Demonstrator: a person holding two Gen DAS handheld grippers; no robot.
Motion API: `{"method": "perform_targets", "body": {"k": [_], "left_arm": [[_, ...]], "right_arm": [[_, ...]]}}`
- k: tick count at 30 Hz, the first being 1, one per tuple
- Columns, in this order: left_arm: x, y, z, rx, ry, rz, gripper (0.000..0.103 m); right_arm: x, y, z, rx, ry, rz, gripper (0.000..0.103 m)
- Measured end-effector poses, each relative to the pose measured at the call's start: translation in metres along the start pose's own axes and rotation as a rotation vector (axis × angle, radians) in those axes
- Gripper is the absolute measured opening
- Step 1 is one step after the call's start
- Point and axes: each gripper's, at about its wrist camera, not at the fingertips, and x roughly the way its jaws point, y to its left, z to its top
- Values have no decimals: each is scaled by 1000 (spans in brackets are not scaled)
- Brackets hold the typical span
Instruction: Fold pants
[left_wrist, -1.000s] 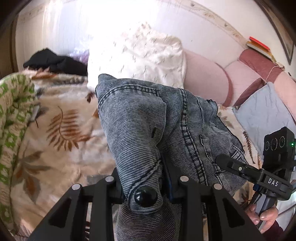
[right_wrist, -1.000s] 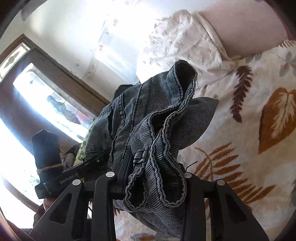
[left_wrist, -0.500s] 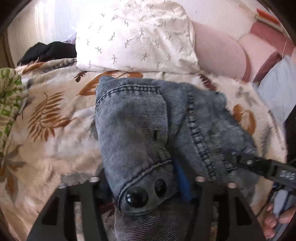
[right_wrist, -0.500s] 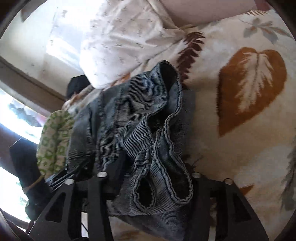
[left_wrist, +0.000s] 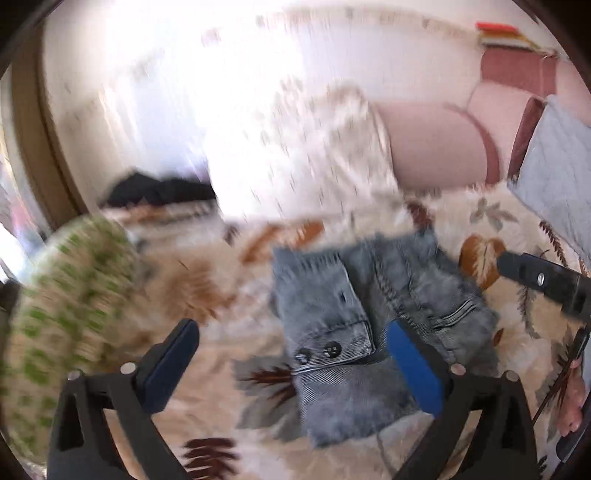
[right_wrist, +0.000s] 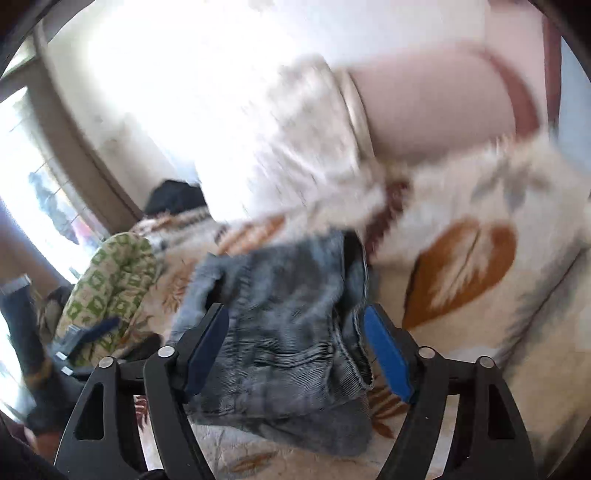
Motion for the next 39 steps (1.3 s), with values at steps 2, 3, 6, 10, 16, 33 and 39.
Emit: {"method": "perform_targets", "body": {"k": [2, 3, 6, 10, 16, 33, 39], "left_arm": [[-26, 4, 0, 10, -37, 26, 103], [-39, 5, -1, 15, -46, 37, 103], [-69, 11, -8, 18, -76, 55, 103], [-101, 21, -16, -1, -108, 61, 103], [-144, 32, -25, -36, -161, 86, 103], [-178, 62, -52, -97, -202, 113, 103], [-153, 66, -59, -109, -142, 136, 103]], "right_arm": [[-32, 22, -10, -86, -92, -22, 80], [-41, 29, -13, -108, -120, -29, 80], [-78, 55, -29, -170, -229, -58, 85], [-124, 76, -55, -180, -378, -86, 91], [-164, 110, -87, -220, -477, -126, 94], [-190, 170, -123, -392, -541, -166, 101], [-169, 155, -123, -372, -521, -186, 102]]}}
